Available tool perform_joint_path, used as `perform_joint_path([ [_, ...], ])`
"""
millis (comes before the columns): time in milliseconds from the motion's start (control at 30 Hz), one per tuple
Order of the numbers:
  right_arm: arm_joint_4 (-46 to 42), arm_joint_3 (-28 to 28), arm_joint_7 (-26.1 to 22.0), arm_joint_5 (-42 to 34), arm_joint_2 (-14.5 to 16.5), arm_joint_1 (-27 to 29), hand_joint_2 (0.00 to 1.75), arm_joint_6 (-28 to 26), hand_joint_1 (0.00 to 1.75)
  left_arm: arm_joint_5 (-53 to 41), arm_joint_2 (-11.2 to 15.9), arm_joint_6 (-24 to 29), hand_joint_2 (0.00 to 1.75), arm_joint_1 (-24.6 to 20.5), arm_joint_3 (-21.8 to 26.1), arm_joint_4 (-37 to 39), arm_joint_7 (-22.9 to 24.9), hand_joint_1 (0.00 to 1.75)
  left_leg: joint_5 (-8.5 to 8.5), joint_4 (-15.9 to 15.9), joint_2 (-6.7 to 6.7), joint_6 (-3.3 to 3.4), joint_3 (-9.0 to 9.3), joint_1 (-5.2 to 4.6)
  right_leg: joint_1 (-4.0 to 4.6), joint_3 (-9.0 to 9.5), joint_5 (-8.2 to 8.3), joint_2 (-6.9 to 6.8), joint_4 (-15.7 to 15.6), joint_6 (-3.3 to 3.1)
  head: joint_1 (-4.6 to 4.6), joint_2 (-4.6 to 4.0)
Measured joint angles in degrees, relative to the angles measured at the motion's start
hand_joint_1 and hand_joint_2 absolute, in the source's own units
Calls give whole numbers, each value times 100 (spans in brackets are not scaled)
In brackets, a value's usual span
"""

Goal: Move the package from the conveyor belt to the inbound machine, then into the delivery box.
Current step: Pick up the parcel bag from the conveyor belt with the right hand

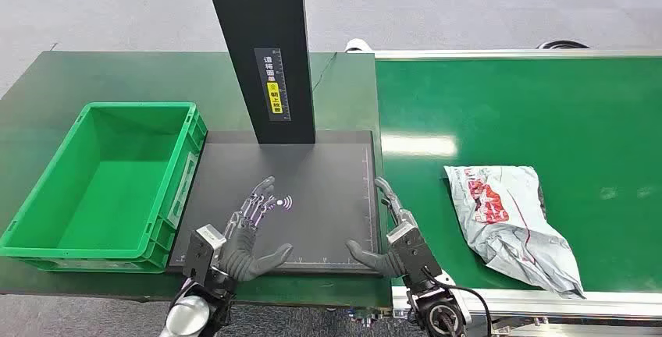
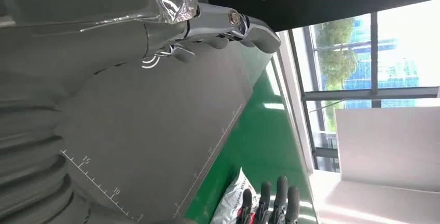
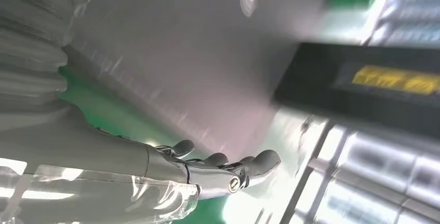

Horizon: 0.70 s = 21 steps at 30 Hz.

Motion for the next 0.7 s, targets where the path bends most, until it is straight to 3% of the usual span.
perform_joint_path([
  [233,-173,-387,747,1687,-230,-185,175,-1104,0,-25,26,14,175,121,71,-63,-6,0,0,2,0,0,1,-1,-1,0,2,0,0,2,0,0],
  [467,-161,-822,1017,2456,-501,-391,175,-1432,0,-28,44,47,175,182,139,-97,-7,0,0,2,-1,0,1,0,-1,0,5,0,0,2,-1,0],
  [700,17,-1050,1348,2823,-699,-546,175,-1410,0,-28,66,73,175,226,169,-133,-7,0,0,2,0,0,0,0,-1,0,5,0,0,2,-1,0],
])
